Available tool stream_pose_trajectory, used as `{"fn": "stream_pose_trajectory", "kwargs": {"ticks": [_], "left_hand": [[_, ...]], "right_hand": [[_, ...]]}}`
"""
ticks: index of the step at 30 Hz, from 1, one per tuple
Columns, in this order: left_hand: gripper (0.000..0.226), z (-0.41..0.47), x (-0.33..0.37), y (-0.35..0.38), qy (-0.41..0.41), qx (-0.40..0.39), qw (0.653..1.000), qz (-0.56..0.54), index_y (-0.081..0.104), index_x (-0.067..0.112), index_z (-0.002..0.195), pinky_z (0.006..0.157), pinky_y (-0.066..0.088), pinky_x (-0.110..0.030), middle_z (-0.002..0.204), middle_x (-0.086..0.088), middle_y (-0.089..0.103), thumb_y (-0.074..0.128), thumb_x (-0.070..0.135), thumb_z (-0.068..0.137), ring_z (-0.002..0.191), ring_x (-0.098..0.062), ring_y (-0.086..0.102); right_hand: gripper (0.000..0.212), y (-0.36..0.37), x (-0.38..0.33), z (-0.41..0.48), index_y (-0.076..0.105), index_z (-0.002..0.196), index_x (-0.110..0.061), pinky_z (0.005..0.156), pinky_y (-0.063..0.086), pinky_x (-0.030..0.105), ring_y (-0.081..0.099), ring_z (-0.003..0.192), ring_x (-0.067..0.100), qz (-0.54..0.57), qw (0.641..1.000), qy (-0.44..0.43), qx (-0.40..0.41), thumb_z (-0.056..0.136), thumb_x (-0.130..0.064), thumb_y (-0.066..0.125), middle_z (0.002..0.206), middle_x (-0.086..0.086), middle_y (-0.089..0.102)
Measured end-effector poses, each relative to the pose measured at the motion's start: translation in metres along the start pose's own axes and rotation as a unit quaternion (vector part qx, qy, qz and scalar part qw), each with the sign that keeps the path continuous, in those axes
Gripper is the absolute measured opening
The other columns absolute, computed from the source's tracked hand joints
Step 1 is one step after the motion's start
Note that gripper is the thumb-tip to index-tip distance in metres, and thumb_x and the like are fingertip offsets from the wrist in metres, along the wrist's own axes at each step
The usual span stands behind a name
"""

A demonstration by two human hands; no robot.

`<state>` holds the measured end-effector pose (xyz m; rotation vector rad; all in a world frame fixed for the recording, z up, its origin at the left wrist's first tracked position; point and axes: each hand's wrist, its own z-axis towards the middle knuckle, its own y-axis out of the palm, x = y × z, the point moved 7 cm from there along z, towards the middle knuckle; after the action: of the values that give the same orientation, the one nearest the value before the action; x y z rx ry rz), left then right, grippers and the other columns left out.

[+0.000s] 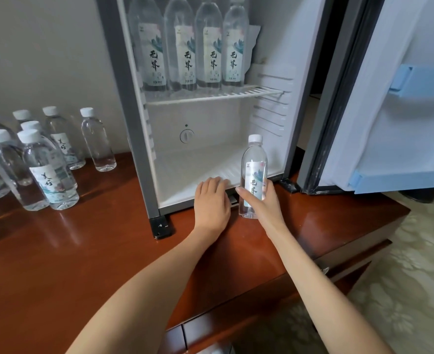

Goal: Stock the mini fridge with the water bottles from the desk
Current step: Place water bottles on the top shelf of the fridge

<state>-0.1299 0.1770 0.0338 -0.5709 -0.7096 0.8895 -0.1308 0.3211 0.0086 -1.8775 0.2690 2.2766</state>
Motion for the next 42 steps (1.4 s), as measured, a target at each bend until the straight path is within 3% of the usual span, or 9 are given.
{"fn": "stream_pose_trajectory", "kwargs": {"ticks": [7,9,16,19,26,30,36,40,42], "left_hand": [[0.04,0.0,-0.001,-0.002,-0.008,-0.013,1.0,-0.001,0.063,0.006,0.119,0.102,0.038,-0.042,0.119,-0.012,0.062,0.055,0.001,0.081,0.114,-0.032,0.054],[0.039,0.001,-0.001,-0.003,-0.011,-0.004,1.0,-0.004,0.065,0.006,0.114,0.097,0.041,-0.043,0.114,-0.012,0.063,0.059,0.0,0.076,0.108,-0.033,0.057],[0.041,0.0,0.002,-0.004,-0.005,0.004,1.0,-0.009,0.067,0.006,0.11,0.095,0.046,-0.044,0.11,-0.011,0.065,0.064,-0.004,0.07,0.103,-0.034,0.06],[0.041,0.001,0.003,-0.007,-0.007,0.001,1.0,-0.012,0.067,0.007,0.109,0.094,0.047,-0.043,0.109,-0.011,0.065,0.065,-0.003,0.07,0.102,-0.033,0.06],[0.041,0.001,0.004,-0.01,0.004,0.012,1.0,-0.013,0.069,0.008,0.103,0.089,0.051,-0.041,0.104,-0.009,0.066,0.07,-0.003,0.064,0.096,-0.032,0.063],[0.042,0.0,0.002,-0.007,-0.004,0.001,1.0,-0.019,0.068,0.008,0.107,0.093,0.049,-0.042,0.107,-0.009,0.066,0.068,-0.003,0.066,0.1,-0.032,0.062],[0.045,0.0,-0.002,-0.003,-0.012,-0.016,1.0,-0.018,0.065,0.007,0.116,0.104,0.042,-0.044,0.119,-0.012,0.063,0.062,-0.002,0.072,0.112,-0.034,0.058],[0.046,-0.002,-0.001,-0.001,-0.013,-0.025,0.999,-0.018,0.062,0.008,0.122,0.11,0.034,-0.042,0.126,-0.013,0.06,0.058,-0.001,0.076,0.121,-0.033,0.053],[0.047,-0.003,-0.002,0.0,-0.016,-0.026,0.999,-0.019,0.061,0.008,0.124,0.112,0.031,-0.042,0.128,-0.013,0.059,0.057,-0.001,0.078,0.124,-0.033,0.051]], "right_hand": [[0.053,-0.003,-0.032,-0.004,0.051,0.114,-0.023,0.081,0.057,0.045,0.067,0.088,0.006,-0.09,0.992,-0.075,0.051,0.073,-0.04,0.08,0.093,-0.016,0.065],[0.054,-0.003,-0.067,0.011,0.05,0.114,-0.022,0.082,0.055,0.034,0.064,0.088,-0.003,-0.077,0.988,-0.117,0.061,0.074,-0.043,0.078,0.092,-0.024,0.064],[0.066,0.003,-0.2,0.085,0.037,0.133,-0.006,0.073,0.051,0.011,0.062,0.09,-0.007,0.028,0.973,-0.218,0.067,0.083,-0.024,0.076,0.114,-0.002,0.059],[0.075,0.005,-0.226,0.109,0.03,0.139,-0.012,0.081,0.045,0.006,0.048,0.106,0.002,0.018,0.973,-0.214,0.086,0.083,-0.032,0.075,0.127,-0.001,0.036],[0.082,0.019,-0.22,0.146,0.022,0.145,-0.015,0.107,0.043,0.041,0.042,0.124,0.017,-0.052,0.978,-0.192,0.055,0.084,-0.036,0.073,0.13,0.002,0.028],[0.087,0.019,-0.211,0.152,0.018,0.147,-0.015,0.108,0.041,0.041,0.039,0.131,0.019,-0.077,0.976,-0.199,0.048,0.083,-0.035,0.074,0.138,0.003,0.03],[0.083,0.006,-0.21,0.158,0.022,0.139,-0.014,0.095,0.046,0.031,0.047,0.117,0.016,-0.12,0.972,-0.189,0.066,0.081,-0.039,0.075,0.132,0.003,0.042],[0.069,-0.001,-0.211,0.156,0.044,0.128,-0.013,0.067,0.049,0.013,0.059,0.094,0.006,-0.094,0.976,-0.17,0.096,0.076,-0.037,0.081,0.115,-0.002,0.057],[0.064,0.001,-0.213,0.156,0.049,0.127,-0.014,0.072,0.051,0.02,0.059,0.09,0.007,-0.101,0.976,-0.166,0.098,0.076,-0.038,0.08,0.108,-0.006,0.059]]}}
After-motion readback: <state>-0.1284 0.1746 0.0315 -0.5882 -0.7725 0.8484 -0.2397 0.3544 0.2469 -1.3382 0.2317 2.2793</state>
